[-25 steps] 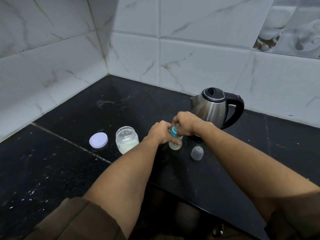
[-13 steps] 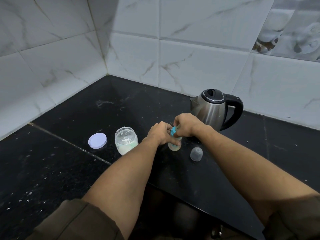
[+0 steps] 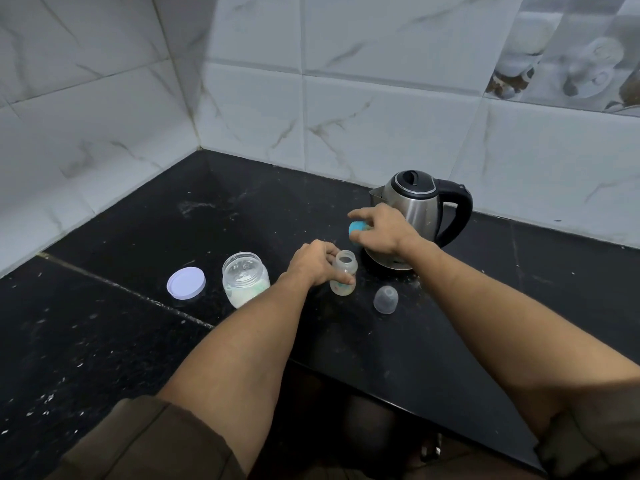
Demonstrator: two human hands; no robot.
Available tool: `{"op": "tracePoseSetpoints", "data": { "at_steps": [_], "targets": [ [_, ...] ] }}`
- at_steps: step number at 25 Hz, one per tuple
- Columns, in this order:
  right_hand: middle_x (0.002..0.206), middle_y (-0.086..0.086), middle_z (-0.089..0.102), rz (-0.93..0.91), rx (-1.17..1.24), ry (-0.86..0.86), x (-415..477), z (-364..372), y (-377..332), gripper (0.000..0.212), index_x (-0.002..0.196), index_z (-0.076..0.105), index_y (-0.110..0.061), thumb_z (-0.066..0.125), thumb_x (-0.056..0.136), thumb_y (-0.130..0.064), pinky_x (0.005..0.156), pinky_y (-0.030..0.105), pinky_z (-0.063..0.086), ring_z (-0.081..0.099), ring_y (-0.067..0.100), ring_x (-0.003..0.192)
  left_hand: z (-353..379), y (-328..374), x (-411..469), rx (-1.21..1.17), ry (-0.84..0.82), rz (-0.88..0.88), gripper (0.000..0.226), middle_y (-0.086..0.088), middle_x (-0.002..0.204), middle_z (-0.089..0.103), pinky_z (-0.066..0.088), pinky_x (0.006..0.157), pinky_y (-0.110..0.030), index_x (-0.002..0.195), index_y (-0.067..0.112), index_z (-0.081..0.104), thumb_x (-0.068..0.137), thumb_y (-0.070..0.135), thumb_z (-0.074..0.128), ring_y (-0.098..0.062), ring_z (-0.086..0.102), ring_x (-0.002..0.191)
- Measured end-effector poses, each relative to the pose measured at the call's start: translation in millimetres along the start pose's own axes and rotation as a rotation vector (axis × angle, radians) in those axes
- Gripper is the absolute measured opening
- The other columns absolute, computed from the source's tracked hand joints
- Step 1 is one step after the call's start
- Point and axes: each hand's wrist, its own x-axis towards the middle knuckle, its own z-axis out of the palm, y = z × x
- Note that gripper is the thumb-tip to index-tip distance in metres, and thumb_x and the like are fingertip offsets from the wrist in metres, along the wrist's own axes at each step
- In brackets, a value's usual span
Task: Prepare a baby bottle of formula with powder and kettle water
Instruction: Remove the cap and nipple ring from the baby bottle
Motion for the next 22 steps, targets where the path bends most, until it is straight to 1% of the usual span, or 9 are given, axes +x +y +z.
{"op": "tracePoseSetpoints", "data": {
  "at_steps": [2, 4, 7, 9, 12, 14, 17, 19, 22],
  "targets": [
    [0.126, 0.009, 0.068, 0.064, 0.09, 0.101, -6.8, -1.4, 6.7, 0.05, 0.122, 0.074, -0.026, 0.064, 0.076, -0.045, 0.092, 0.03, 0.049, 0.065, 0.024, 0.107, 0.6, -3.6, 1.1, 0.004, 0.012, 0.026, 0.059, 0.013, 0.094, 0.078, 0.057, 0.096, -0.04, 0.109, 0.026, 0.075, 0.058, 0.04, 0.101, -0.007, 0.07, 0.096],
    [0.118, 0.008, 0.064, 0.138, 0.143, 0.189, -16.8, 0.0, 11.2, 0.042, 0.115, 0.072, -0.026, 0.068, 0.078, -0.043, 0.084, 0.029, 0.046, 0.064, 0.024, 0.098, 1.3, -6.4, 3.0, 0.018, 0.001, 0.051, 0.061, 0.012, 0.098, 0.078, 0.057, 0.097, -0.041, 0.11, 0.026, 0.075, 0.057, 0.042, 0.102, -0.009, 0.071, 0.099],
    [0.111, 0.005, 0.063, 0.205, 0.169, 0.239, -33.5, 7.1, 16.8, 0.044, 0.12, 0.065, -0.021, 0.078, 0.079, -0.033, 0.084, 0.03, 0.049, 0.062, 0.021, 0.095, -0.1, -6.0, 3.5, 0.043, -0.041, 0.068, 0.076, 0.007, 0.114, 0.076, 0.055, 0.101, -0.041, 0.122, 0.025, 0.071, 0.056, 0.046, 0.101, -0.014, 0.069, 0.111],
    [0.106, 0.0, 0.063, 0.237, 0.198, 0.232, -46.7, 10.2, 18.5, 0.05, 0.12, 0.061, -0.019, 0.083, 0.077, -0.029, 0.085, 0.031, 0.053, 0.062, 0.017, 0.094, -1.5, -3.5, 0.9, 0.049, -0.047, 0.07, 0.096, 0.003, 0.131, 0.07, 0.052, 0.106, -0.042, 0.139, 0.023, 0.062, 0.056, 0.05, 0.1, -0.019, 0.064, 0.125],
    [0.104, -0.002, 0.067, 0.252, 0.119, 0.16, -63.6, 16.2, 28.4, 0.041, 0.109, 0.068, -0.021, 0.085, 0.072, -0.028, 0.083, 0.032, 0.055, 0.065, 0.018, 0.095, -3.8, 1.1, -9.3, 0.045, -0.026, 0.096, 0.13, -0.001, 0.157, 0.052, 0.044, 0.116, -0.045, 0.159, 0.019, 0.039, 0.052, 0.066, 0.095, -0.025, 0.049, 0.144],
    [0.102, -0.001, 0.07, 0.251, 0.004, 0.042, -76.8, 17.8, 32.6, 0.036, 0.105, 0.072, -0.023, 0.084, 0.072, -0.029, 0.082, 0.034, 0.057, 0.067, 0.02, 0.096, -6.9, 5.8, -20.2, -0.005, 0.047, 0.124, 0.137, -0.001, 0.163, 0.044, 0.04, 0.119, -0.045, 0.163, 0.019, 0.031, 0.053, 0.081, 0.085, -0.025, 0.042, 0.149],
    [0.102, -0.003, 0.067, 0.241, -0.194, -0.176, -97.1, 24.4, 36.7, 0.034, 0.108, 0.073, -0.028, 0.079, 0.075, -0.028, 0.077, 0.028, 0.051, 0.061, 0.019, 0.094, -10.7, 17.2, -36.4, -0.062, 0.201, 0.148, 0.121, -0.003, 0.162, 0.045, 0.038, 0.12, -0.046, 0.162, 0.018, 0.034, 0.071, 0.095, 0.054, -0.025, 0.042, 0.149],
    [0.099, -0.003, 0.062, 0.232, -0.269, -0.275, -110.1, 35.0, 36.2, 0.028, 0.106, 0.074, -0.029, 0.075, 0.078, -0.024, 0.073, 0.026, 0.046, 0.058, 0.02, 0.091, -8.4, 22.6, -45.4, -0.022, 0.294, 0.176, 0.098, -0.003, 0.159, 0.049, 0.038, 0.119, -0.047, 0.159, 0.018, 0.04, 0.089, 0.086, 0.037, -0.026, 0.044, 0.147],
    [0.103, 0.001, 0.059, 0.217, -0.288, -0.302, -116.0, 48.8, 40.1, 0.03, 0.108, 0.067, -0.024, 0.074, 0.078, -0.022, 0.07, 0.027, 0.047, 0.059, 0.023, 0.09, -1.5, 26.3, -55.3, 0.011, 0.4, 0.195, 0.077, -0.003, 0.151, 0.058, 0.041, 0.114, -0.046, 0.152, 0.017, 0.05, 0.102, 0.072, 0.032, -0.025, 0.049, 0.141]
  ]
}}
